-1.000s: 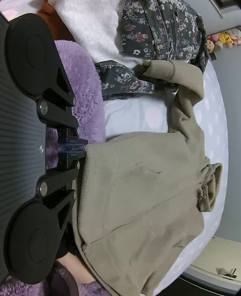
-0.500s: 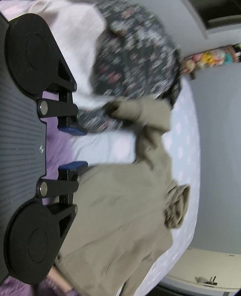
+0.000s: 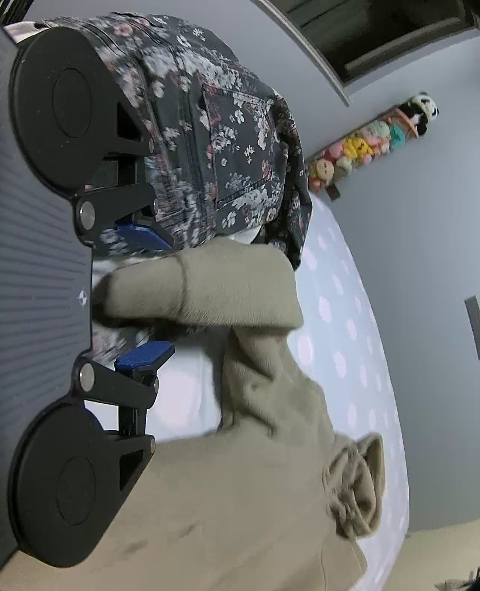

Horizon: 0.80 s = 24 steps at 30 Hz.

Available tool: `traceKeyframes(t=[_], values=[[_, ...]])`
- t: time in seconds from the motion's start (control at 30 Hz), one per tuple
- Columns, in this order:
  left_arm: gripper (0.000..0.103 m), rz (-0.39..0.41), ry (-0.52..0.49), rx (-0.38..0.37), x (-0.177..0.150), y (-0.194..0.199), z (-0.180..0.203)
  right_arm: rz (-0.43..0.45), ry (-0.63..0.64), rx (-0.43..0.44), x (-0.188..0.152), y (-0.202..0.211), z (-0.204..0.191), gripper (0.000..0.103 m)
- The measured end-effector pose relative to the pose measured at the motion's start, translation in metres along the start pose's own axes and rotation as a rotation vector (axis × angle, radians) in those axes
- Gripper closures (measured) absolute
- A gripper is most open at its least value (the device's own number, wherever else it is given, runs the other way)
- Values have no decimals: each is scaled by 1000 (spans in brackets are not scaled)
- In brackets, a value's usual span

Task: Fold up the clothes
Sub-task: 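Release the hem and move the left gripper to the sleeve cuff, then grasp the sleeve cuff with the left gripper and fold it across the hoodie body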

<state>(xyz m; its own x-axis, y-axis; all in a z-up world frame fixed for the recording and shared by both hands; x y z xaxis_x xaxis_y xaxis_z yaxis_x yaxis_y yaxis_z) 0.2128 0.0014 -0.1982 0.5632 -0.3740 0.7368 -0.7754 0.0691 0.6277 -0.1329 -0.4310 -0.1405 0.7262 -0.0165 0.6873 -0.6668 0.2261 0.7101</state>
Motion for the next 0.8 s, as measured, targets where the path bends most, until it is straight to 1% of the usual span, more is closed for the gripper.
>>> traceKeyframes(t=[0.07, 0.1, 0.13, 0.2, 0.23, 0.3, 0.4, 0.5, 0.6, 0.67, 0.7, 0.73, 0.8], values=[[53, 7, -5, 26, 1, -16, 1, -14, -18, 0, -1, -4, -2, 35], [59, 6, -11, 35, 1, -23, 2, -21, -26, -2, -2, -6, -2, 35], [71, -6, -8, 37, 2, -28, 1, -29, -33, -6, -3, -9, -2, 35], [81, -26, -1, 41, 3, -38, -1, -43, -47, -15, -5, -14, -1, 35], [87, -13, 8, 43, 7, -38, -4, -49, -53, -19, -5, -17, 0, 35], [89, 12, -24, 57, 22, -33, -9, -58, -66, -20, -4, -23, 2, 35], [91, 52, -33, 61, 59, -23, -23, -69, -61, -9, 1, -33, 1, 35], [92, 97, 42, 35, 113, -6, -45, -83, -40, 3, 7, -45, -3, 35], [92, 146, 73, 38, 164, 7, -63, -90, -36, 16, 14, -55, -7, 35], [93, 169, 79, 89, 192, 10, -83, -95, -22, 18, 18, -60, -10, 35], [93, 163, 94, 119, 204, 7, -97, -97, -9, 16, 20, -62, -12, 35], [93, 156, 109, 149, 216, 3, -111, -100, 4, 10, 22, -64, -12, 35], [93, 108, 131, 225, 229, -19, -140, -113, 7, -1, 23, -70, -10, 35]])
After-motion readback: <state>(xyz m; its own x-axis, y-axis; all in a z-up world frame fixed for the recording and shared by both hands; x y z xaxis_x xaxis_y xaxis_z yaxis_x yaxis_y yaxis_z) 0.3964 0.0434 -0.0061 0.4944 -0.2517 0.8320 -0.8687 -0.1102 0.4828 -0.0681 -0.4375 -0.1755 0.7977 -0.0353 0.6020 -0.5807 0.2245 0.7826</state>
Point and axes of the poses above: each gripper's, at about its wrist camera, not at the fingertips, and y roughly against the way its jaws point, z to its right, x to its top, the point moved 7 cm from there along -y, roughly the way its jaws point, and after that the axes turned 10 degrees about y, right-handed, at the moved point
